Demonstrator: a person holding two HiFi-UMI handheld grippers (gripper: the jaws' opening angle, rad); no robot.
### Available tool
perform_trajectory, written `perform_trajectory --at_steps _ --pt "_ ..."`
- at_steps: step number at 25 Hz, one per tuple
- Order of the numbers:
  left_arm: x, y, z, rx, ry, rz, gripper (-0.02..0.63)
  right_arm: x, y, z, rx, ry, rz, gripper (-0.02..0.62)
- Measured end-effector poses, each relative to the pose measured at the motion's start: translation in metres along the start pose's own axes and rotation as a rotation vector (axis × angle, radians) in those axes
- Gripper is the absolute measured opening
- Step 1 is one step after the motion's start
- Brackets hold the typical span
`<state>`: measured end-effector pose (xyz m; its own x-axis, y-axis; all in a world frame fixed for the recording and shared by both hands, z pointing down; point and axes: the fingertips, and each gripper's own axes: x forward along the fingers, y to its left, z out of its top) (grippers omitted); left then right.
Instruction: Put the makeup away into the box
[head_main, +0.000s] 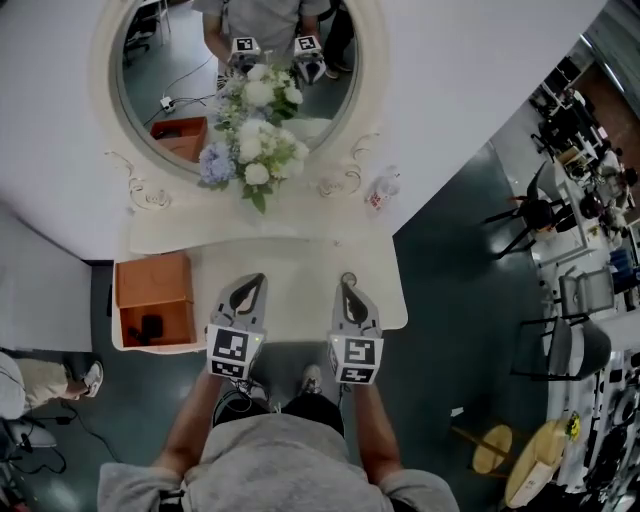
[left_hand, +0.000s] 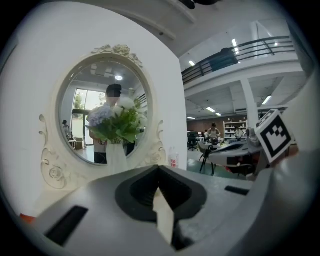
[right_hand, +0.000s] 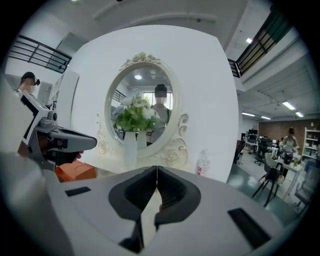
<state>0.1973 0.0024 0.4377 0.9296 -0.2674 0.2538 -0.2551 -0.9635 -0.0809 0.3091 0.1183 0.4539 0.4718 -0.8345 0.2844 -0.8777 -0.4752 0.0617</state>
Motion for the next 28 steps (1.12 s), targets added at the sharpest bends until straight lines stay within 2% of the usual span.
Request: perform_trajectory --at_steps 5,10,17,25,26,28 --pt "0.032 -0.035 -0.005 -0.004 0.023 -0.054 0.002 -0.004 -0.042 -0.024 0.012 0.042 -0.045 0.014" --pt "0.061 -0.063 -0.020 -0.007 0.062 -0.087 0.002 0.002 -0.070 -0.052 0.030 0.078 -0.049 0.014" --pt "0.099 -0.090 -0.051 -0.018 0.121 -0.106 0.002 0.027 -0.092 -0.097 0.039 0.137 -0.014 0.015" --pt "0.123 -0.092 -0.085 -0.043 0.189 -0.082 0.002 0.060 -0.091 -0.139 0.057 0.226 0.061 0.018" --pt "0.126 -0.092 -0.089 -0.046 0.197 -0.078 0.002 0.064 -0.091 -0.144 0.057 0.237 0.075 0.039" --pt "0.131 -0.092 -0.097 -0.049 0.212 -0.071 0.002 0.074 -0.088 -0.155 0.059 0.265 0.109 0.153"
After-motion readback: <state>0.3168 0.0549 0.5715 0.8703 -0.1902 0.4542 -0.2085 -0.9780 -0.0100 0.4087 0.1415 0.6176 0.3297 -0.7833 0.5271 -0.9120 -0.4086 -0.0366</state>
